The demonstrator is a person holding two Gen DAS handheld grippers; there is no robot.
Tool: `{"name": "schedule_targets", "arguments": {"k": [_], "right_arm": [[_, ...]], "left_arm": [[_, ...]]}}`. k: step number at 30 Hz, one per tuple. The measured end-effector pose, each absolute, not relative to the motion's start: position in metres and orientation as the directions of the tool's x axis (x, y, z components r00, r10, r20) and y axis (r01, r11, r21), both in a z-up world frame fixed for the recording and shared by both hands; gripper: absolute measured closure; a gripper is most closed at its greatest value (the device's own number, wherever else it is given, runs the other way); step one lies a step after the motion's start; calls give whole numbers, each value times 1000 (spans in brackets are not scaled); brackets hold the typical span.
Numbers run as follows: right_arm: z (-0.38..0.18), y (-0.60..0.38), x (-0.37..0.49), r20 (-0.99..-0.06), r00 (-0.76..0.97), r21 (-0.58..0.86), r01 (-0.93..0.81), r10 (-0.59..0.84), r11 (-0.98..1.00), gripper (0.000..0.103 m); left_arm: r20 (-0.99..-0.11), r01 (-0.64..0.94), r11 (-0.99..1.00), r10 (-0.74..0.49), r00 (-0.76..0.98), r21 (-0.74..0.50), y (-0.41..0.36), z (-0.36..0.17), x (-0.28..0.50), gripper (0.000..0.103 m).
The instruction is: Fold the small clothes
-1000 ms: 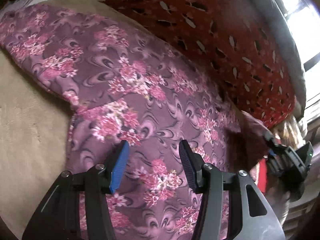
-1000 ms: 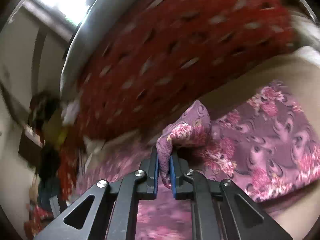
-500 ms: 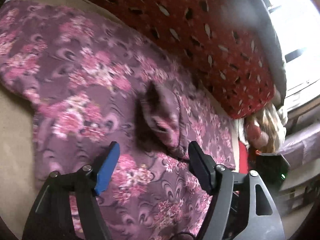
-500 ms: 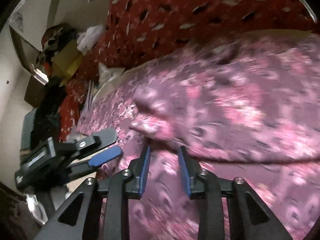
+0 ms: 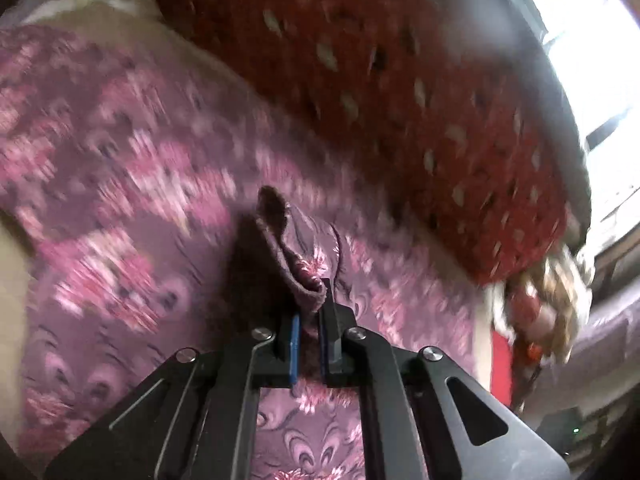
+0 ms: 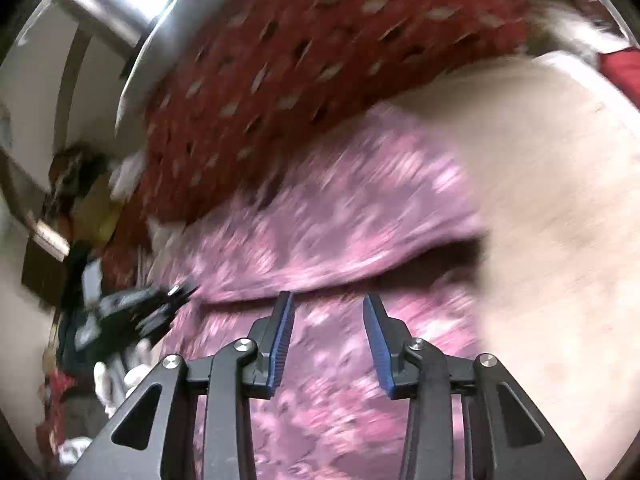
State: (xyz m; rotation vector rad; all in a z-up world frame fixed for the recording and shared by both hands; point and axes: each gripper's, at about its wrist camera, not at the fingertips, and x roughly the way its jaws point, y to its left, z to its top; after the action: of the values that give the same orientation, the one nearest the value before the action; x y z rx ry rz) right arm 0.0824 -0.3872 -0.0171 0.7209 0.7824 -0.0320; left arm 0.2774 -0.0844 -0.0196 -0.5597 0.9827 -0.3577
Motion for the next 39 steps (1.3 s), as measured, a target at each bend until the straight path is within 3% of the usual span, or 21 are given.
{"name": "schedule_targets", "arguments": {"k": [3, 8, 9, 10, 12, 15, 18, 19, 21, 22, 23, 27, 28, 32, 39], "right_arm": [[-12, -422, 77, -630, 766, 586, 360, 129, 726, 54], [-46, -444, 105, -677, 725, 606, 451, 127, 655, 51], [-57, -442, 116, -699, 697, 603, 457, 157, 654, 57], [-63, -439, 123, -710, 679, 605, 449, 189, 658, 94], [-58, -431, 132, -681, 698, 620, 391, 219, 681, 96], [-42, -434, 116, -600, 790, 628, 365, 129, 687, 96], [-72, -437, 120, -730, 671, 551, 466, 130, 692, 96], [-73, -438, 115, -717, 685, 561, 457, 130, 690, 95], [-55, -436, 109, -721, 691, 513, 489, 46, 706, 87], [-42, -431, 105, -696, 718, 499, 490, -7, 714, 87], [-33, -427, 104, -667, 745, 511, 465, -7, 723, 87], [-18, -382, 131, -657, 746, 500, 327, 106, 801, 82], [-20, -365, 137, -666, 733, 491, 294, 136, 820, 82], [-30, -303, 171, -681, 689, 488, 177, 246, 855, 82], [-39, -205, 237, -651, 657, 527, 30, 380, 850, 82]], "left_arm": [[-691, -8, 840, -440, 573, -542, -66, -14, 281, 98], [-734, -45, 824, -477, 484, -565, -63, -40, 295, 98], [-735, -42, 825, -478, 482, -564, -65, -41, 295, 98], [-726, -31, 820, -487, 485, -571, -65, -39, 295, 98], [-720, -21, 822, -486, 495, -569, -64, -35, 293, 98], [-735, -47, 829, -466, 493, -558, -50, -31, 291, 93], [-690, -82, 776, -502, 521, -626, -28, -24, 288, 93], [-681, -73, 775, -502, 533, -628, -24, -20, 286, 89], [-673, -41, 792, -488, 555, -609, -25, -12, 283, 71], [-678, -33, 803, -479, 558, -595, -30, -12, 282, 55], [-694, -30, 820, -464, 550, -572, -37, -15, 283, 52], [-796, -85, 852, -441, 414, -517, -56, -55, 298, 56], [-791, -99, 842, -448, 417, -530, -51, -57, 296, 62], [-715, -131, 763, -511, 477, -633, -20, -37, 289, 62], [-641, -213, 686, -460, 614, -696, 72, -5, 274, 39]]}}
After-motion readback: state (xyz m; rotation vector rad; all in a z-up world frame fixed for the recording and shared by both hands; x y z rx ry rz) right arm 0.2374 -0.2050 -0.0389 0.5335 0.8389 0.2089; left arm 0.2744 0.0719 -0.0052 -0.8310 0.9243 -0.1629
